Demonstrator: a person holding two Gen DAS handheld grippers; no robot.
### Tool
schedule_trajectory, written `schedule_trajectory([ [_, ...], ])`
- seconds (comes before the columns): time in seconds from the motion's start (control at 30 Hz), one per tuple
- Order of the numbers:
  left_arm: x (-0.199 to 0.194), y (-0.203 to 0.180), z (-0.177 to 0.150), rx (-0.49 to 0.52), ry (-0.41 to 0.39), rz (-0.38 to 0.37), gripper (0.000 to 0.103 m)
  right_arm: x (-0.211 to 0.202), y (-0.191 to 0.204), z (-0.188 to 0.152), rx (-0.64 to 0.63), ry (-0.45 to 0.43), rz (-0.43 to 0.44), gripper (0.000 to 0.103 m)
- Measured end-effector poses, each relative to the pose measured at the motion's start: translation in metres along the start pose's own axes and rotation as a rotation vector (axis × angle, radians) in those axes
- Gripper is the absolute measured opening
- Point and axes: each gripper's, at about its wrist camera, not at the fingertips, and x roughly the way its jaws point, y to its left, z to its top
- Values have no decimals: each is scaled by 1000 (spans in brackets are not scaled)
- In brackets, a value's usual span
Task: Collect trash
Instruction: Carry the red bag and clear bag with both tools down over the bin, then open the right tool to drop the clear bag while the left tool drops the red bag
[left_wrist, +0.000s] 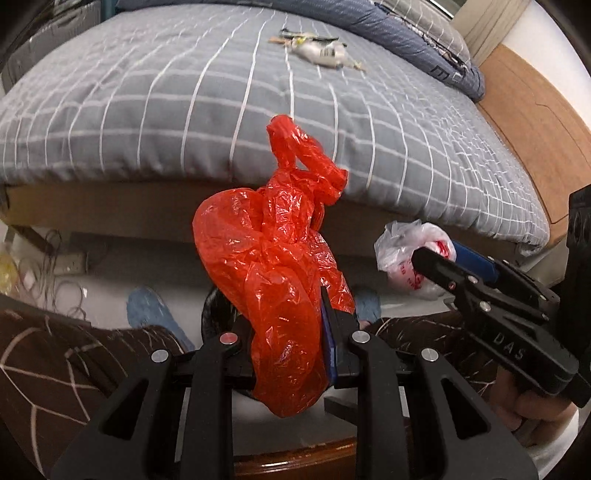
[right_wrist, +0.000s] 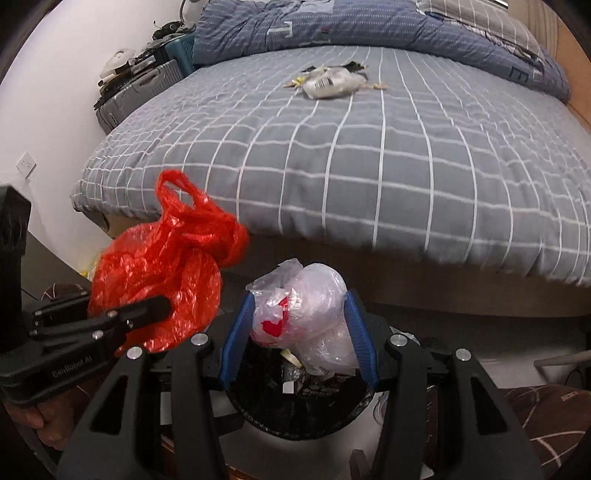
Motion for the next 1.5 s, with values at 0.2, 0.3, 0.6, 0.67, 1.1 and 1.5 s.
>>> schedule_trajectory([
  [0.2, 18, 6, -10, -8, 40, 16, 23, 11, -5, -12, 10, 33, -5, 48],
  [0.3, 30, 11, -13, -15, 77, 14, 23, 21, -8, -18, 4, 54, -18, 48],
  [0.6, 66, 19, -14, -27, 137, 34, 23, 54, -8, -27, -8, 128, -43, 48],
  [0.67, 74, 22, -15, -33, 156, 26, 23, 61, -7, -29, -10, 145, -46, 48],
  [1.1, 106, 33, -13, -14, 205, 103, 23, 120, -2, -38, -43, 274, -51, 48],
  [1.5, 119, 36, -11, -29, 235, 132, 23, 149, -2, -38, -29, 342, -37, 48],
])
